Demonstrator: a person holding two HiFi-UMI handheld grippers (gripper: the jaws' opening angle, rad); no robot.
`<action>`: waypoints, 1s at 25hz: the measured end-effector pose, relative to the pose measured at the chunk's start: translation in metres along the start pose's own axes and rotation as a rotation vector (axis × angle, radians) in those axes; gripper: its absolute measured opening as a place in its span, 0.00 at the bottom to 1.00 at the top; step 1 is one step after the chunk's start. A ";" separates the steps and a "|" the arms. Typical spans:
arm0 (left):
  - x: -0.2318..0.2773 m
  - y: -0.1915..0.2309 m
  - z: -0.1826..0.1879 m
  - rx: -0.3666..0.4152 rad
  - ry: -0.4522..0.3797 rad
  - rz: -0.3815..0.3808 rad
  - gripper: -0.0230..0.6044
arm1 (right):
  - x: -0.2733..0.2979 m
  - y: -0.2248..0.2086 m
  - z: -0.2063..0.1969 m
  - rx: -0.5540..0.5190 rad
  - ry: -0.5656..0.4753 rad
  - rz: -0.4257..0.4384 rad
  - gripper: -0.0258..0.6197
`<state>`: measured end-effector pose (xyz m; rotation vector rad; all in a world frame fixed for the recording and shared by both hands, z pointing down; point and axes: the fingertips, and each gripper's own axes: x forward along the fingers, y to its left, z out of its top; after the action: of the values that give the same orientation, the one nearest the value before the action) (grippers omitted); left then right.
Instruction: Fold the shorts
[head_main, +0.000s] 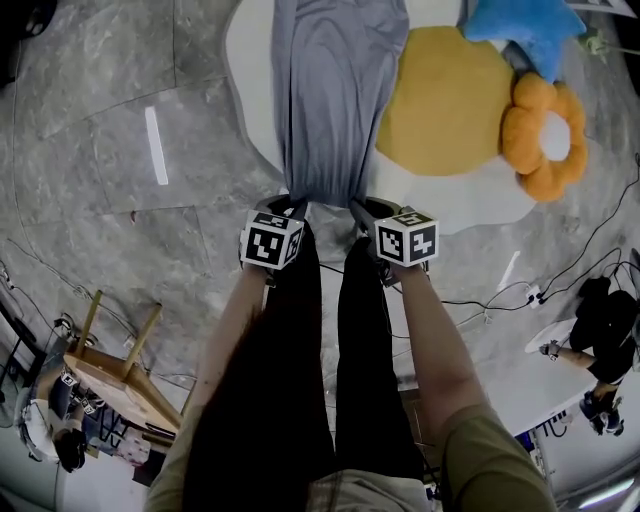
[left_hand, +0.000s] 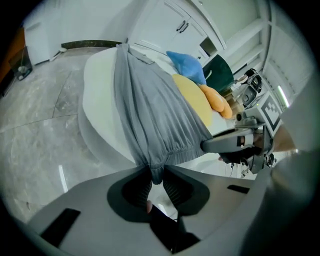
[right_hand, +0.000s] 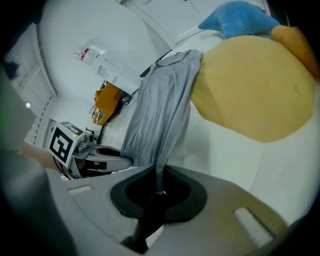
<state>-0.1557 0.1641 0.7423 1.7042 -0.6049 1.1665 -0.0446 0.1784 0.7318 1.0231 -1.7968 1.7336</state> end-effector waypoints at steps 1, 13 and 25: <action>-0.003 -0.004 -0.005 0.011 0.007 -0.004 0.15 | -0.003 0.001 -0.004 -0.001 0.010 0.005 0.09; -0.024 -0.067 -0.106 -0.055 0.163 -0.085 0.15 | -0.048 0.017 -0.108 0.061 0.197 0.059 0.09; -0.075 -0.054 0.012 -0.138 0.033 -0.095 0.15 | -0.075 0.037 0.011 0.229 0.037 0.203 0.09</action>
<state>-0.1390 0.1679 0.6508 1.5767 -0.5653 1.0599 -0.0233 0.1804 0.6505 0.9130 -1.7610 2.1068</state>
